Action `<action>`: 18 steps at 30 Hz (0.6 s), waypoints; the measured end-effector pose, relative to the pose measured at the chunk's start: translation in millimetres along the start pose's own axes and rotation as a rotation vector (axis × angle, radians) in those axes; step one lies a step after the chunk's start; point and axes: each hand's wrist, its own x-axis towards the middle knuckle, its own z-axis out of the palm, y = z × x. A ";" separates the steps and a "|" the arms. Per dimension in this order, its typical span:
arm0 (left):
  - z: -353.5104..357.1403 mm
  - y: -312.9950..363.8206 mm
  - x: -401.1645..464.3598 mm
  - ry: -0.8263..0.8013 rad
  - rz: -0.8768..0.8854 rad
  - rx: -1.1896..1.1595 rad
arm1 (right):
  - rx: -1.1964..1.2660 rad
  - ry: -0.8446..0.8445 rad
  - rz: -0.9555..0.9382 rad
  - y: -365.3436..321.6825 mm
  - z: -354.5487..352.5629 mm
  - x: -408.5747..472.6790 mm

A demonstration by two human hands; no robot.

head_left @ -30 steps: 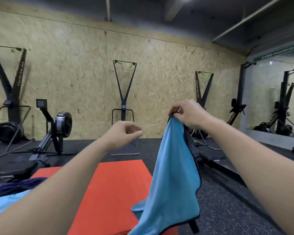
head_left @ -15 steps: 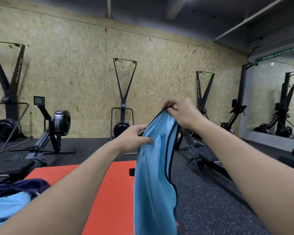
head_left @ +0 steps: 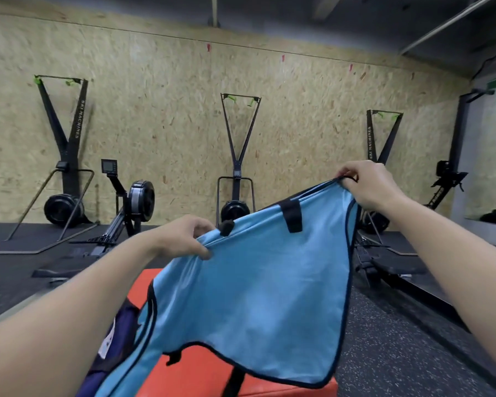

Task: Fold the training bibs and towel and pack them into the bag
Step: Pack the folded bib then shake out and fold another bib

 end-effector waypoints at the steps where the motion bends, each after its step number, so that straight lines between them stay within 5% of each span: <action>1: -7.8 -3.4 -4.4 0.009 -0.021 0.045 | -0.014 0.002 0.010 2.5 0.1 1.1; 6: -41.3 -12.6 -31.9 0.006 -0.050 0.332 | -0.057 0.012 0.081 18.0 0.8 5.0; 18: -95.8 -8.8 -64.8 0.393 -0.030 0.437 | -0.155 -0.070 0.179 39.9 26.1 -3.1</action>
